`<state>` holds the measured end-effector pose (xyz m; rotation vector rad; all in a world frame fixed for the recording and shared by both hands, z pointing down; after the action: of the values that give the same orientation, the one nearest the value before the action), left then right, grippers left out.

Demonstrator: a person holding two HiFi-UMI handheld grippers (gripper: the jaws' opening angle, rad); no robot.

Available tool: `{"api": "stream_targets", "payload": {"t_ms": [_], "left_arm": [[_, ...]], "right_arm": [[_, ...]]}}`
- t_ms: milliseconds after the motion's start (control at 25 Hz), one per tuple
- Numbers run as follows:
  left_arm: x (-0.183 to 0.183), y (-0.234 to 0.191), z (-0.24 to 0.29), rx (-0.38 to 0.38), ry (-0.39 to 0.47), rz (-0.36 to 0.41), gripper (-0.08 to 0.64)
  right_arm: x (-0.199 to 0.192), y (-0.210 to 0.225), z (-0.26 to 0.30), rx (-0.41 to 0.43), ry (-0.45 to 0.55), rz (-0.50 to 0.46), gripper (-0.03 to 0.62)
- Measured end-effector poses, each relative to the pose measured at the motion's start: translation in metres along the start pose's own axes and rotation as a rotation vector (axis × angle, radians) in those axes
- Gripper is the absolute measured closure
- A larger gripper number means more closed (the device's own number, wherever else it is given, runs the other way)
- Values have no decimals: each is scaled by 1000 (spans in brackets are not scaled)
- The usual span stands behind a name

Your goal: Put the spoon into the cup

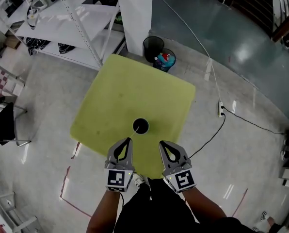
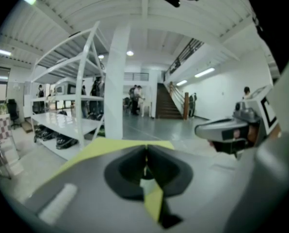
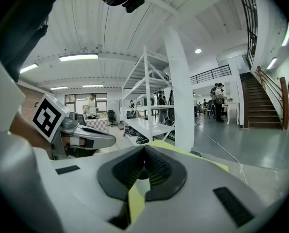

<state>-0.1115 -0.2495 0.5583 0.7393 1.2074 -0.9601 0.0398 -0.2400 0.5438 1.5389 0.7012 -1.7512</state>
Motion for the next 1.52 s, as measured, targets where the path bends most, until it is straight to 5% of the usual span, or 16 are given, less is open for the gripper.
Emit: {"api": "stream_targets", "payload": {"t_ms": [1080, 1280, 1520], "left_arm": [[-58, 2, 57, 29, -119, -39, 546], [-62, -1, 61, 49, -141, -62, 420], [-56, 4, 58, 32, -138, -52, 410]], "right_arm": [[-58, 5, 30, 41, -57, 103, 584], [-55, 10, 29, 31, -46, 109, 584], [-50, 11, 26, 26, -42, 88, 584]]}}
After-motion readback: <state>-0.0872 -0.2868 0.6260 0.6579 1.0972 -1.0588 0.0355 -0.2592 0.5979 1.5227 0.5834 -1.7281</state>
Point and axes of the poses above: the fingertips, and each gripper's own axes: z forward along the fingers, y to its right, x out of its top, the point moved 4 cm from there along -z, backward along the fingers, and after that the axes turned 7 degrees about y, right-handed, at the moved point
